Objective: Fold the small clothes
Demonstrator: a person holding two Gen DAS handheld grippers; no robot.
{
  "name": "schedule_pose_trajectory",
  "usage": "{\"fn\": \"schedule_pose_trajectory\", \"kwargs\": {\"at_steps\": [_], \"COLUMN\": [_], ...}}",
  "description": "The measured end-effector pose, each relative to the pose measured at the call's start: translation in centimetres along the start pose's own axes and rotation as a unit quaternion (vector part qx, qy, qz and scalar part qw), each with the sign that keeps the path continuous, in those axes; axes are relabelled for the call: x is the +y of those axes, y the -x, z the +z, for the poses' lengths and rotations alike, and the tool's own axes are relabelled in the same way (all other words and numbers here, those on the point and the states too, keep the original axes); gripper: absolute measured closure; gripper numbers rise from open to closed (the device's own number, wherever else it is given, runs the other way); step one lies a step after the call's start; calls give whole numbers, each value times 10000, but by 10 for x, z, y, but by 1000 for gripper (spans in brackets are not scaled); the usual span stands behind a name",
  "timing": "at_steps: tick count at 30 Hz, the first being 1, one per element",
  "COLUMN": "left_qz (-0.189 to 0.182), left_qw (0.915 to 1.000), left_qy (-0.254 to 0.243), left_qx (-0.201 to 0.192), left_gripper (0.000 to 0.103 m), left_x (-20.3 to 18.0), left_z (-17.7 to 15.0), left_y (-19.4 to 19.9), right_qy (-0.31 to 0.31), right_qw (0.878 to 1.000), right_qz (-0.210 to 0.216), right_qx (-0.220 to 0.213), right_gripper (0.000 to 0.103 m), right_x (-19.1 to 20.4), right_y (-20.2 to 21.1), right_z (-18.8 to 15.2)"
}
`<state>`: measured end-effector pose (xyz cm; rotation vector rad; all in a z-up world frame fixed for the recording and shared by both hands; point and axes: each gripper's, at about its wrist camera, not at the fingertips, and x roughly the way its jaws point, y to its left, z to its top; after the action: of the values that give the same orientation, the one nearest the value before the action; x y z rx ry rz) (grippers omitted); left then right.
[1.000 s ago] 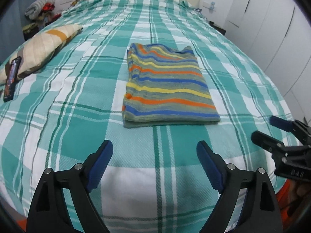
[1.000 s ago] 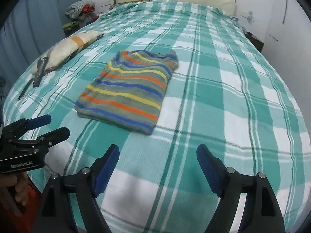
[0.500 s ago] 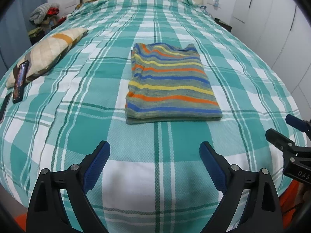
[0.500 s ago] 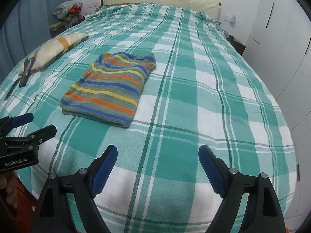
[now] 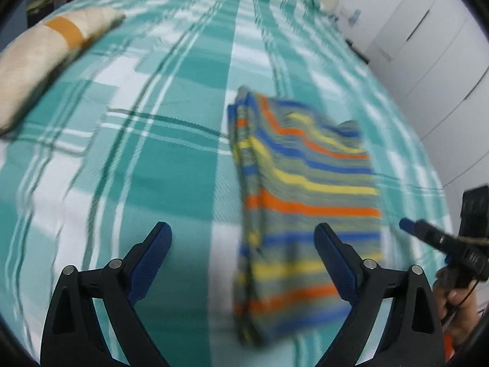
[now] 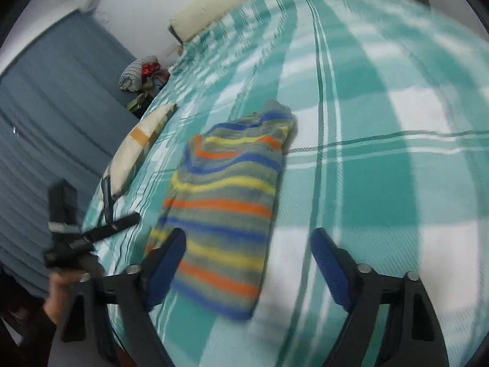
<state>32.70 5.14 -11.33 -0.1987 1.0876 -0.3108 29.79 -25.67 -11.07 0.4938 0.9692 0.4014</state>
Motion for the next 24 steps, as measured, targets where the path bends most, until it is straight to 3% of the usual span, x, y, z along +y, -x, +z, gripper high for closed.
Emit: {"fn": "schedule_pose_trajectory", "kwargs": {"at_steps": [3,5,6,8,9,12,17,21,23,24], "left_qz": [-200,-392,-539,-871,-886,-662,-1028,-1315,-1243,-1048], "left_qw": [9998,9992,9985,9959,9954,9976,9934,9872,9867,9886], "left_qy": [61,24,-1,-51,-39,-152,-367,-548,-685,-784], "left_qx": [49,-14,14,238,367,142,-362,-714,-788,-740], "left_gripper": [12,13,21,65,84,88,88,88,83,70], "left_x": [5,3,0,-9,-13,-31,-68,-107,-122,-131], "left_z": [10,14,16,17,19,19,22,31,34,30], "left_y": [-24,-30,-34,-47,-52,-39,7,37,36,26], "right_qy": [-262,-462,-505,-610,-595,-336,333,526,503,479], "right_qw": [9981,9951,9944,9924,9924,9961,9974,9950,9949,9954], "right_qz": [448,714,780,945,947,671,632,710,667,580], "right_qx": [318,499,513,507,503,473,-53,-456,-568,-588], "right_gripper": [37,50,53,56,64,74,75,75,75,74], "right_x": [-13,-20,-20,-17,-14,0,33,42,33,26], "right_y": [-42,-70,-79,-96,-102,-102,-42,13,35,41], "right_z": [17,22,24,26,27,30,44,64,72,73]}}
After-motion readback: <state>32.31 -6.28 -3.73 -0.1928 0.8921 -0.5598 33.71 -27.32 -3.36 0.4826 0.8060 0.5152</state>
